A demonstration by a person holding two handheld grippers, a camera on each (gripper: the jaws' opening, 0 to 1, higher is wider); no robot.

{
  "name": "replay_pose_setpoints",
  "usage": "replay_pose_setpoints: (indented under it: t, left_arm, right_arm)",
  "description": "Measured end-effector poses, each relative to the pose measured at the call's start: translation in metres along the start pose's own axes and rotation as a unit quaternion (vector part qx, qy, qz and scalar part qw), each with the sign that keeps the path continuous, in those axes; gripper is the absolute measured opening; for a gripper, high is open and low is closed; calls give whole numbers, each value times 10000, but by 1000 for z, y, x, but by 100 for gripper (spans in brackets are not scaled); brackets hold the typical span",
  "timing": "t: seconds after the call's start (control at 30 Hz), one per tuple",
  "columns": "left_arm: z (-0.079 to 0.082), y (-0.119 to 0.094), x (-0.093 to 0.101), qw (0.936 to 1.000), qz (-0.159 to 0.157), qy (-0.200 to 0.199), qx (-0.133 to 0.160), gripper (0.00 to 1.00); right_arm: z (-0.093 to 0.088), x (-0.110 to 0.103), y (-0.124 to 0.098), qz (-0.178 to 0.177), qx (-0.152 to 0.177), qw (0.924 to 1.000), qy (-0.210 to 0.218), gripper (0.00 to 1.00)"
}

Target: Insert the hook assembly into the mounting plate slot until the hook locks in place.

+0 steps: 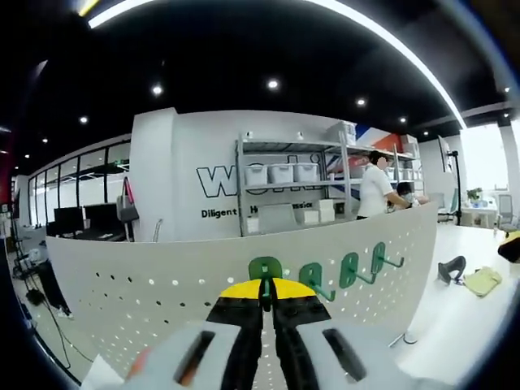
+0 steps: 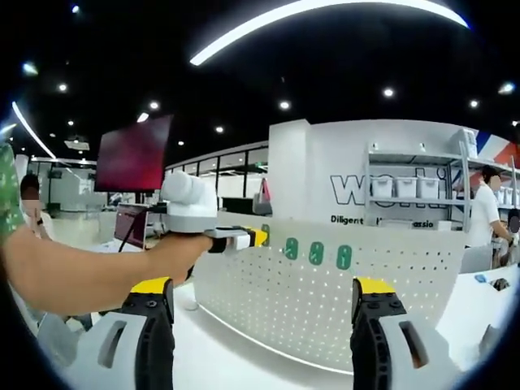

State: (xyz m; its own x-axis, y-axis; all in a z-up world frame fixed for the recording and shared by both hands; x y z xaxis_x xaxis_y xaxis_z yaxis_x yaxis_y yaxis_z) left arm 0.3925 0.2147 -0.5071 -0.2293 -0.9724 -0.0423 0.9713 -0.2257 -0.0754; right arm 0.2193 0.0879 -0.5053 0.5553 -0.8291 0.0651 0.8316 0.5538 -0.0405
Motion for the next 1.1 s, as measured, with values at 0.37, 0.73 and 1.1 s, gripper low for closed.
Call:
replay_pose_setpoints:
  t: [0.37, 0.73, 1.1]
  left_arm:
    - [-3, 9, -4, 9999, 102, -4, -74, 3]
    - [-2, 10, -3, 9998, 189, 2, -32, 3]
    - [-3, 12, -2, 9998, 217, -15, -28, 3]
  right_arm:
    - [-5, 2, 2, 22, -29, 10000, 41, 91]
    - [-8, 5, 3, 20, -62, 10000, 61, 90]
    - [-12, 5, 3, 29, -104, 9999, 89, 89]
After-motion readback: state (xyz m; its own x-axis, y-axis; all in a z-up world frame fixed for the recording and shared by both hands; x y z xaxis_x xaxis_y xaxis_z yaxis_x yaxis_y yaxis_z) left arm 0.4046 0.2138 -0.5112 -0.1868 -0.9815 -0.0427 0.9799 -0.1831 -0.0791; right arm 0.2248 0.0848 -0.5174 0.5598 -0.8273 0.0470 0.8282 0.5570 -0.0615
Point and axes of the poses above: the point that each gripper's makers call its tool centre point, and the gripper's own axes: y roughly forward along the fingers, x roughly to its right, z roughly out of its top, the point moved 1 cm from there along -y, roughly backward along the fingers, and after that the axes turned 3 degrees about -x, right-handed, at the moved point
